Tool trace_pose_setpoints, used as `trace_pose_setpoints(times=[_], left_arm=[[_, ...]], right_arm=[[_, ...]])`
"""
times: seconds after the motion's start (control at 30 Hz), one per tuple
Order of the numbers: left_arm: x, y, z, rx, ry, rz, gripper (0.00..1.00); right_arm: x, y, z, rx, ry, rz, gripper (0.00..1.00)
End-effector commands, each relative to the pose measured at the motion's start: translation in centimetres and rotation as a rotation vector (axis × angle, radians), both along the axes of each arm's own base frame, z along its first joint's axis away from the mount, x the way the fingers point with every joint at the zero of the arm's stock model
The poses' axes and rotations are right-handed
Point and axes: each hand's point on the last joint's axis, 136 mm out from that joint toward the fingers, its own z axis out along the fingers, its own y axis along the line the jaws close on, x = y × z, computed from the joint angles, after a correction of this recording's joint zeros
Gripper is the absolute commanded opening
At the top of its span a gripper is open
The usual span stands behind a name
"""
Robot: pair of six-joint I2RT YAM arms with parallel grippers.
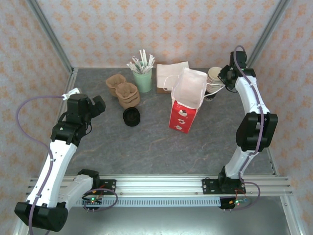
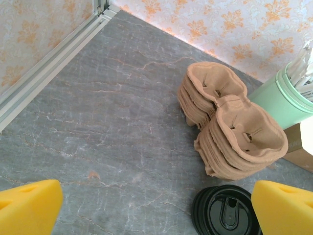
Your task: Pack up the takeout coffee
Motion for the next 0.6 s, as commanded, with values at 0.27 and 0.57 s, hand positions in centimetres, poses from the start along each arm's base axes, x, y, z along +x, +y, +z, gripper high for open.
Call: trace_pose_setpoints(times=[0.27, 0.57], left_arm=[[-0.1, -0.2, 0.8, -0.001, 0.0, -0.006, 1.0], [-0.2, -0.3, 0.5, -0.005, 0.006, -0.012, 1.0]], right_arm=[[-0.2, -0.3, 2.0, -0.009, -0.042, -0.001, 0.19], [-0.8, -0.4, 3.2, -0.029, -0.063, 0.002, 0.14]])
